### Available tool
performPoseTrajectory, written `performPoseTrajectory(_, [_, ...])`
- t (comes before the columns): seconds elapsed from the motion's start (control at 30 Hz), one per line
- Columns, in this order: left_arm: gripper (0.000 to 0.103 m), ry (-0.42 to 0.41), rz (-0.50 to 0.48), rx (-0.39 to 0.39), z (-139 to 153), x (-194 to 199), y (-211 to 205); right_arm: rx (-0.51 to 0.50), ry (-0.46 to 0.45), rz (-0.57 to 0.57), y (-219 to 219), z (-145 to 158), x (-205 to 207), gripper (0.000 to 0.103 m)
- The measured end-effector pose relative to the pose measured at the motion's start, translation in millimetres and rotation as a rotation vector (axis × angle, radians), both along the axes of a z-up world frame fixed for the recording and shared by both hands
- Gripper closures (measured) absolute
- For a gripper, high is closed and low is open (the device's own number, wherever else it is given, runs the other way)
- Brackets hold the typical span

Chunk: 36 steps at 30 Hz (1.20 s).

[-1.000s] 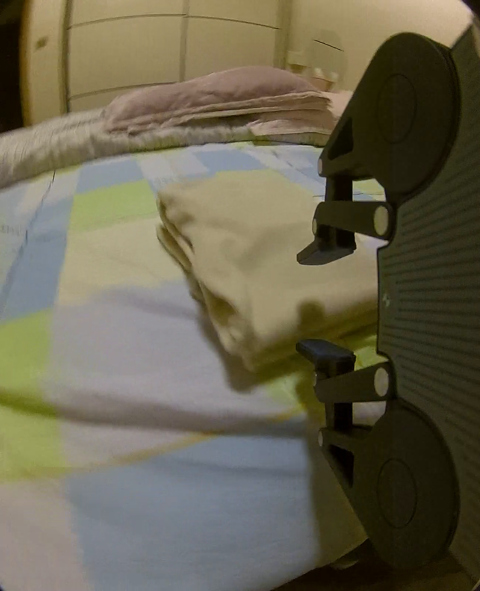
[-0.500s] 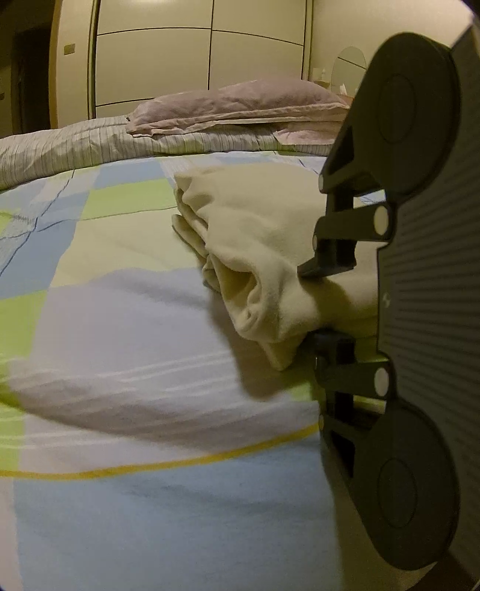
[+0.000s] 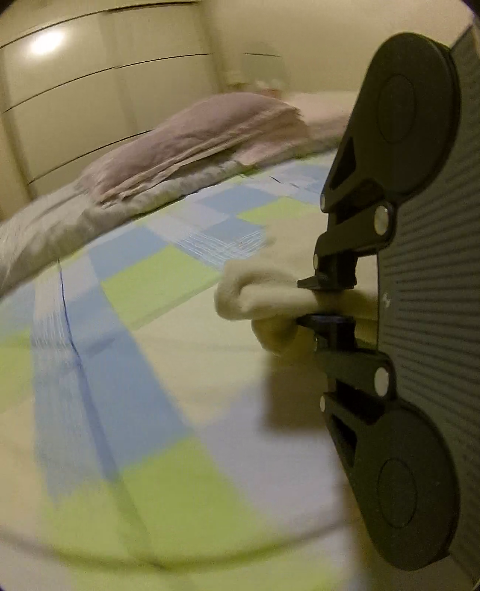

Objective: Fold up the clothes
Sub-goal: 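Pinch the end of the sweater strip with both grippers and roll it up, then release both grippers and lay the folded sweater flat on the bed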

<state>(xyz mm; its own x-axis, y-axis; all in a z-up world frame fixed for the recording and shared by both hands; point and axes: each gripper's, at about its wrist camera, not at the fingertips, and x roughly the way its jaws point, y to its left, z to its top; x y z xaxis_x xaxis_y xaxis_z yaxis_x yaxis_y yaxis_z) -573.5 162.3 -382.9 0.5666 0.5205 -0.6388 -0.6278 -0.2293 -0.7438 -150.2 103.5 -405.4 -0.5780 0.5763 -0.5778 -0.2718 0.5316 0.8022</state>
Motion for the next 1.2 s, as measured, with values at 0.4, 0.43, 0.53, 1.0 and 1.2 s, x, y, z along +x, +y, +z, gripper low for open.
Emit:
performPoseTrajectory(0.4, [0.060, -0.119, 0.049, -0.142, -55.2, -41.5, 10.5, 0.190, -0.372, 0.385, 41.9, 35.4, 2.7, 0.035])
performPoseTrajectory(0.43, [0.061, -0.130, 0.057, -0.140, -58.8, -39.8, 8.3, 0.205, -0.364, 0.395, 51.0, 32.4, 3.1, 0.035])
performPoseTrajectory(0.53, [0.078, -0.132, 0.064, -0.087, -61.5, -32.4, 14.7, 0.242, -0.328, 0.435, 76.3, 18.0, -12.5, 0.035])
performPoseTrajectory(1.0, [0.070, 0.111, -0.078, 0.016, -27.1, -14.4, 40.0, 0.233, -0.457, 0.314, 60.3, 31.0, -11.8, 0.051])
performPoseTrajectory(1.2, [0.081, 0.180, -0.203, 0.039, -36.4, 2.8, 68.1, 0.311, -0.663, 0.526, 103.5, 42.1, -41.2, 0.052])
